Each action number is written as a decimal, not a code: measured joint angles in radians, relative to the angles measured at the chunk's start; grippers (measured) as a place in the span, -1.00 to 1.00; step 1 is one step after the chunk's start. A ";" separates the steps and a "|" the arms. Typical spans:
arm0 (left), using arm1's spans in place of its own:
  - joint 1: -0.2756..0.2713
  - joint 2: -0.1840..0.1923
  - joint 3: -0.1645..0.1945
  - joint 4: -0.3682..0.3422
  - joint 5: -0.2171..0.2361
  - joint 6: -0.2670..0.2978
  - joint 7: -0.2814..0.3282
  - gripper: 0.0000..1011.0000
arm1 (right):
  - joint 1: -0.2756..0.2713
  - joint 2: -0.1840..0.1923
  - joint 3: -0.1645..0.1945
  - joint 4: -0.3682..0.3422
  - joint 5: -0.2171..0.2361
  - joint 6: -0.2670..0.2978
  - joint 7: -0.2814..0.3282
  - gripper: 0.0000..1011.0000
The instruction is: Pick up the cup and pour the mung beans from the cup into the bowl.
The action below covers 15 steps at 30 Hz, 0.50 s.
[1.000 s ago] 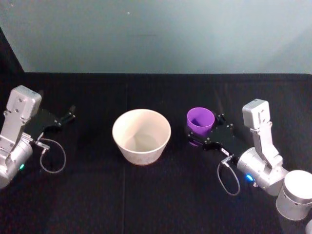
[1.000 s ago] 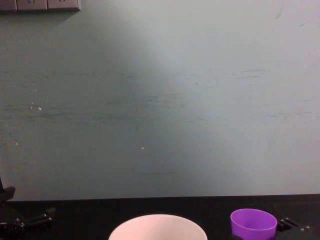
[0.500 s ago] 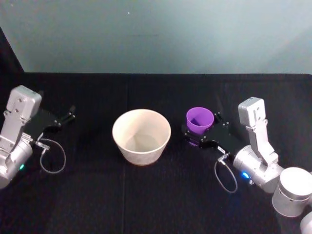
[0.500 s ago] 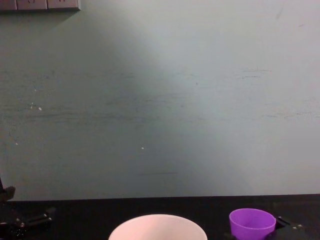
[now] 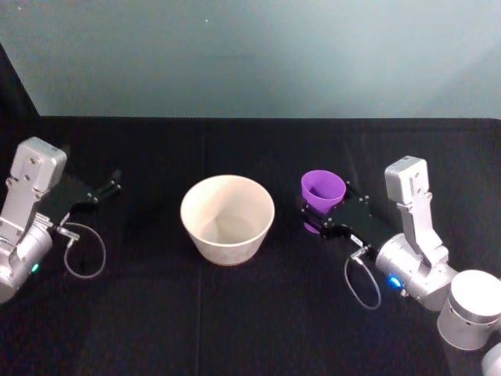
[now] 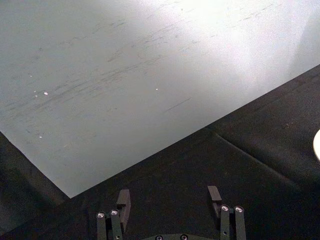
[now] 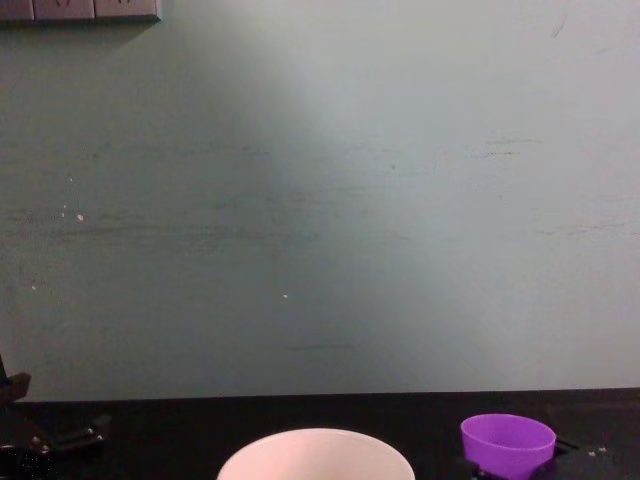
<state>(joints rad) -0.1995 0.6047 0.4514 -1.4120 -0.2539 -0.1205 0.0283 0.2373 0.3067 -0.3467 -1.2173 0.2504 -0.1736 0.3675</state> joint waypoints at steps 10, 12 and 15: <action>0.000 0.000 0.000 0.000 0.000 0.000 0.000 0.98 | -0.037 0.004 0.025 -0.102 -0.019 0.022 -0.001 0.45; 0.000 0.000 0.000 0.000 0.000 0.000 0.000 0.98 | -0.043 0.007 0.029 -0.130 -0.024 0.029 -0.002 0.45; 0.000 0.000 0.000 0.000 0.000 0.000 0.000 0.98 | -0.048 0.009 0.033 -0.156 -0.027 0.032 -0.002 0.45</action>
<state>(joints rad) -0.1995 0.6047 0.4514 -1.4120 -0.2539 -0.1205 0.0283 0.1891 0.3154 -0.3136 -1.3733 0.2230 -0.1419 0.3654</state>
